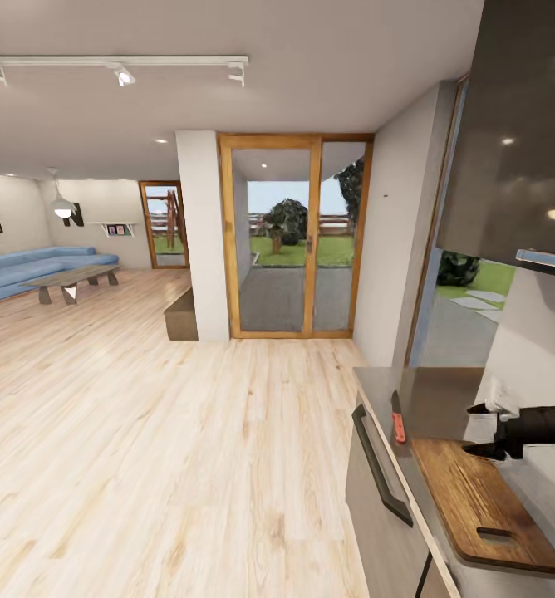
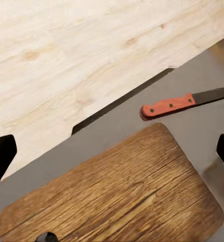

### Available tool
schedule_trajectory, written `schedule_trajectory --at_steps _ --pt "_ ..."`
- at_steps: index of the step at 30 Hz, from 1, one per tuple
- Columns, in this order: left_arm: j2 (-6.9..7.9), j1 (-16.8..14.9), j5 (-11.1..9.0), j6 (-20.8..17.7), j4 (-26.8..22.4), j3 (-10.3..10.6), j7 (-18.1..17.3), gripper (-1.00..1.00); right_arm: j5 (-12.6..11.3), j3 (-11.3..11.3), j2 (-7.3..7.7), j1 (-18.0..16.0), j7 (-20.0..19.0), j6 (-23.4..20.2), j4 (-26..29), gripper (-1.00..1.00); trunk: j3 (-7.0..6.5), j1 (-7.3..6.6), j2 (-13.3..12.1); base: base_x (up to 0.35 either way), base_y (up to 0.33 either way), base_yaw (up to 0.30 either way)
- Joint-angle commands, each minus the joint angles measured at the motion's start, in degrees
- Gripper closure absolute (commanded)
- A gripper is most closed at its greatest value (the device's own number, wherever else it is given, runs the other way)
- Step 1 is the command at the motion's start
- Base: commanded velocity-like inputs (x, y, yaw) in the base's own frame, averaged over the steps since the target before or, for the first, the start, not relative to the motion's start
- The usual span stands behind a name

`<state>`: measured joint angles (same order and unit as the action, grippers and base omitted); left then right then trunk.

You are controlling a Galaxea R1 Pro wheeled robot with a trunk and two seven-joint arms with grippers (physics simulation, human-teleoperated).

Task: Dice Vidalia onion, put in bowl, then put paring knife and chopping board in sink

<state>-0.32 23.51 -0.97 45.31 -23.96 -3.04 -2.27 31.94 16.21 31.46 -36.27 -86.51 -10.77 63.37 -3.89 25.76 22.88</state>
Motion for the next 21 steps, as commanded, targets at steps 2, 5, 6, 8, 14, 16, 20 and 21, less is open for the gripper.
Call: schedule_trajectory --at_steps 2,5,6,8,14,16,20,21 --pt "-0.03 0.04 -0.13 0.04 -0.10 -0.21 -0.21 -1.00 -0.35 -0.02 -3.88 -0.02 5.61 -6.63 3.52 -1.00 0.01 0.02 0.03 0.000 0.000 0.000" --pt "-0.03 0.04 -0.16 0.04 -0.12 -0.21 -0.20 -1.00 -0.43 -0.15 -10.63 -0.02 16.55 -10.01 6.28 -1.00 0.01 0.02 0.03 0.000 0.000 0.000" --pt "-0.03 0.04 -0.14 0.04 -0.12 -0.21 -0.19 -1.00 -0.41 -0.17 -12.91 -0.02 20.79 -10.50 6.96 -1.00 0.01 0.02 0.03 0.000 0.005 0.000" --pt "-0.03 0.04 -0.11 0.04 -0.12 -0.21 -0.19 -1.00 -0.40 -0.16 -16.90 -0.02 28.94 -11.12 7.68 -1.00 0.01 0.02 0.03 0.000 0.027 0.000" --pt "-0.03 0.04 -0.09 0.04 -0.12 -0.21 -0.19 -1.00 -0.39 -0.21 -23.89 -0.01 42.72 -13.85 8.12 -1.00 0.01 0.02 0.03 0.000 0.063 0.000" --pt "-0.03 0.04 -0.09 0.04 -0.12 -0.21 -0.19 -1.00 -0.39 -0.16 -26.07 -0.02 45.92 -14.70 8.15 -1.00 0.01 0.02 0.03 0.000 0.093 0.000" --pt "-0.03 0.04 -0.08 0.04 -0.12 -0.21 -0.22 -1.00 -0.43 -0.11 -31.22 -0.02 57.04 -15.19 8.10 -1.00 0.01 0.02 0.03 0.000 0.115 0.000" --pt "-0.03 0.04 -0.08 0.04 -0.12 -0.21 -0.23 -1.00 -0.47 -0.12 -32.44 -0.01 59.90 -15.21 8.10 -1.00 0.01 0.02 0.03 0.000 0.126 0.000"
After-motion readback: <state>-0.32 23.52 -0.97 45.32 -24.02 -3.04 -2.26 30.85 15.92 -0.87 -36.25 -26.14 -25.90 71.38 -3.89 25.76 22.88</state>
